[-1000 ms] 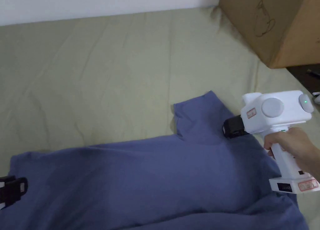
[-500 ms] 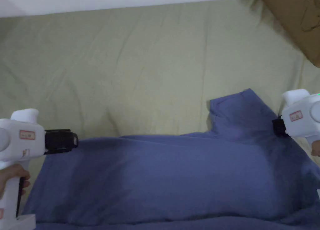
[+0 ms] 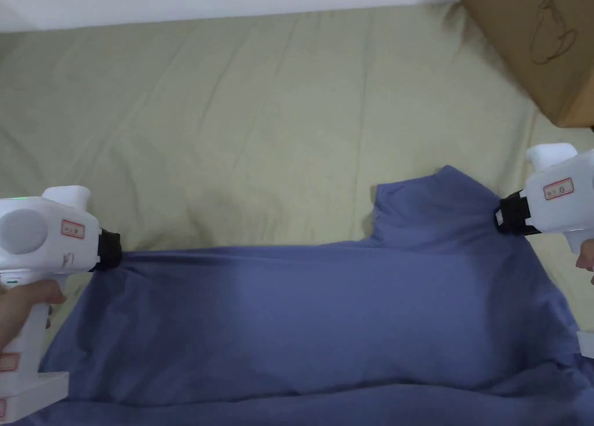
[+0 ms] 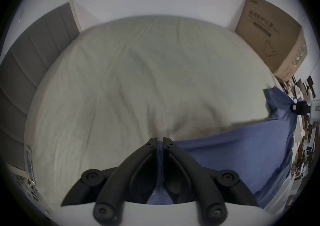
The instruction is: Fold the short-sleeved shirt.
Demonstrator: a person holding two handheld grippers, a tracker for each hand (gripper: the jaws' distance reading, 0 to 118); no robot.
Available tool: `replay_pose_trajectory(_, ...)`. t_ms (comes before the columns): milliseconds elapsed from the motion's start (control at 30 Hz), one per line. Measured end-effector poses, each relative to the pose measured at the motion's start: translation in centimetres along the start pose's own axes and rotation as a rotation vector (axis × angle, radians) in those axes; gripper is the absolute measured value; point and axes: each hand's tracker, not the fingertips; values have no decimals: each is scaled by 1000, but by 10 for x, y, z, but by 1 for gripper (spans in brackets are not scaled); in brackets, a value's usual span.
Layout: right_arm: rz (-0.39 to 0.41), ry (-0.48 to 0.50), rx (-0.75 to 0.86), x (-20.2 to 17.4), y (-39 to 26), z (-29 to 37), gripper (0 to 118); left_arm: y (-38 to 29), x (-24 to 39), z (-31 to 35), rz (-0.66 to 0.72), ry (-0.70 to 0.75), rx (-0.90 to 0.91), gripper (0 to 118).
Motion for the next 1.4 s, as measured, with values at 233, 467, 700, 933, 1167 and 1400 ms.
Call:
replay_pose_trajectory(233, 52, 19, 118, -5, -35, 104, 0, -36, -7, 104, -19, -20, 160, 3)
replay_pose_trajectory(467, 54, 63, 92, -11, -153, 161, 0, -148, -18, 174, -12, -43, 202, 3)
replay_pose_trajectory(700, -17, 48, -49, -14, -262, 116, 8, -246, -12, 132, -13, -24, 78, 7)
replay_pose_trajectory(933, -108, 126, 11, -22, -274, 113, 109, -265, -19, 123, 111, -46, 72, 118)
replay_pose_trajectory(1167, 54, 25, 276, -72, -251, 177, 75, -257, -27, 181, 192, -119, 212, 101)
replay_pose_trajectory(1400, 108, 79, 593, -151, -257, 213, 0, -268, -32, 210, 198, -207, 308, 0)
